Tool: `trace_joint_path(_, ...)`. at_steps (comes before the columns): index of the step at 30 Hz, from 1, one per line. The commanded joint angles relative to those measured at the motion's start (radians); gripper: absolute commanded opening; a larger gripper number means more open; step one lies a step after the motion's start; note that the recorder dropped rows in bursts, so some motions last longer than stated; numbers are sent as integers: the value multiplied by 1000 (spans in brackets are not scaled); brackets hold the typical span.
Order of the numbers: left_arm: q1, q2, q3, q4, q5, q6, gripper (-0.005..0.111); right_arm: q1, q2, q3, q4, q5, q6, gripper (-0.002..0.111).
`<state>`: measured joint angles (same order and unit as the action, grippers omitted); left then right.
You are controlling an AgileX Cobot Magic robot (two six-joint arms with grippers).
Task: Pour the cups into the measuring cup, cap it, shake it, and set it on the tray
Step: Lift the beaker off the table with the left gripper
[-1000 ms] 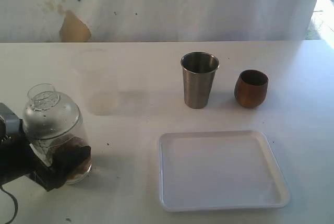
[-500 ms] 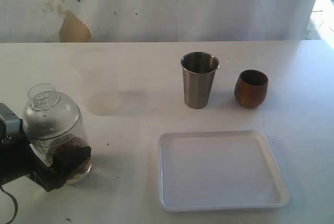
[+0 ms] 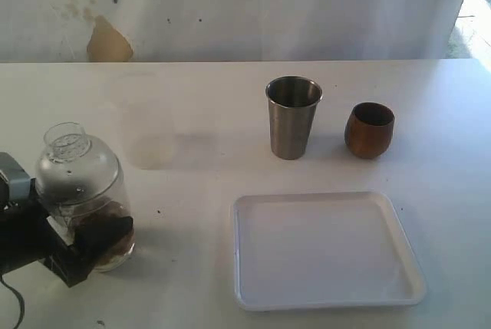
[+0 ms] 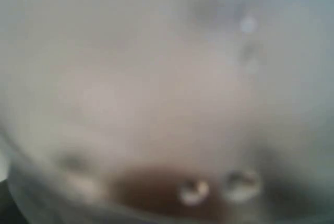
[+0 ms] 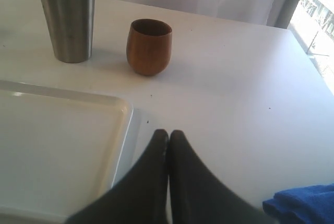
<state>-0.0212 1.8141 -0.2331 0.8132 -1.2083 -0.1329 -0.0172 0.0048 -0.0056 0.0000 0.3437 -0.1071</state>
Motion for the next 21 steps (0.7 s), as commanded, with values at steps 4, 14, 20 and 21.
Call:
trace_joint_path(4,-1,0,-13,86,-13,-3,0,-6,-5,6,-7,-1,2,0)
trace_joint_path(14,-6,-117,-96,138,-13,-223,0,-6,-5,6,-7,-1,2,0)
trace_joint_path(20,-122,-251,-117,130,-13,-242,0,-6,-5,6,-7,-1,2,0)
trace_joint_path(21,-141,-272,-118,104,-13,-207,0,-6,-5,6,-7,-1,2,0)
